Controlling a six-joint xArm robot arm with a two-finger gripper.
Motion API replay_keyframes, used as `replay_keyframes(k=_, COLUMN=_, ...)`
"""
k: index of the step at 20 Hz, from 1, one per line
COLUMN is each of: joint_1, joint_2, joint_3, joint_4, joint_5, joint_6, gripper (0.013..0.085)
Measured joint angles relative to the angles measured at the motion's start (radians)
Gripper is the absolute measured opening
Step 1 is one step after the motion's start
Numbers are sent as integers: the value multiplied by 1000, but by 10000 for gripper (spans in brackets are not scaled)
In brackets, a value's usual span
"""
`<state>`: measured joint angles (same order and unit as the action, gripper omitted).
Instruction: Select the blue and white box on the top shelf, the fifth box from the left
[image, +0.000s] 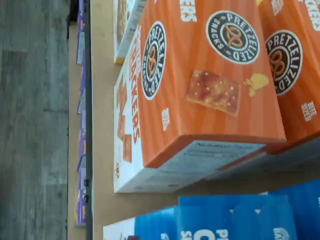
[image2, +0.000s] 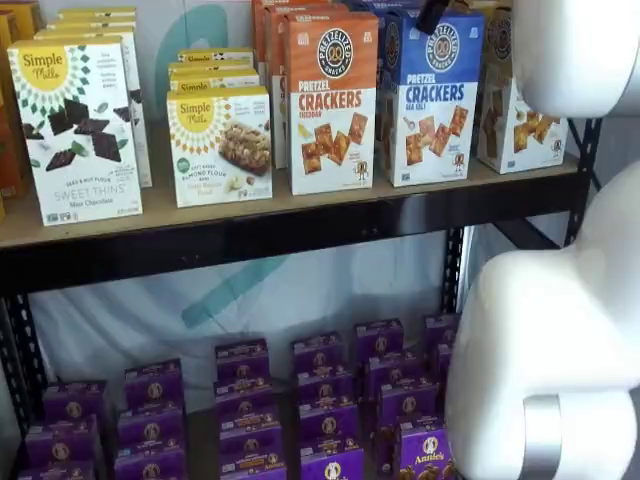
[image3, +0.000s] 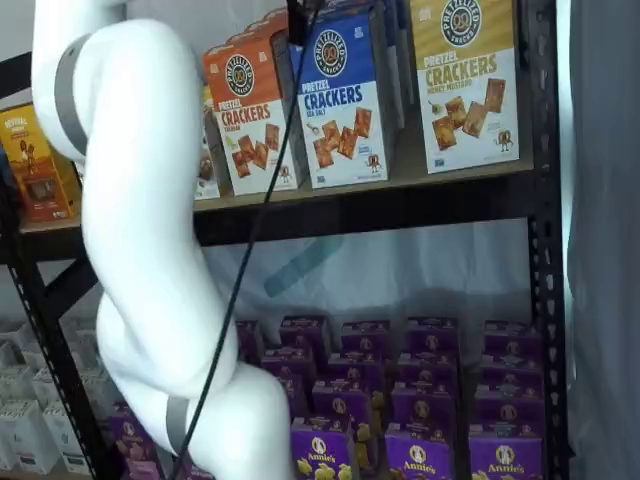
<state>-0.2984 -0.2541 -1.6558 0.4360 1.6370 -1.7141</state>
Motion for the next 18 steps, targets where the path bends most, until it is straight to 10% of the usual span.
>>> replay_keyframes(k=18, joint_1=44, joint_2=103, joint_3=-93, joint_4=-105, joint_5=83, joint_6=2, gripper=850)
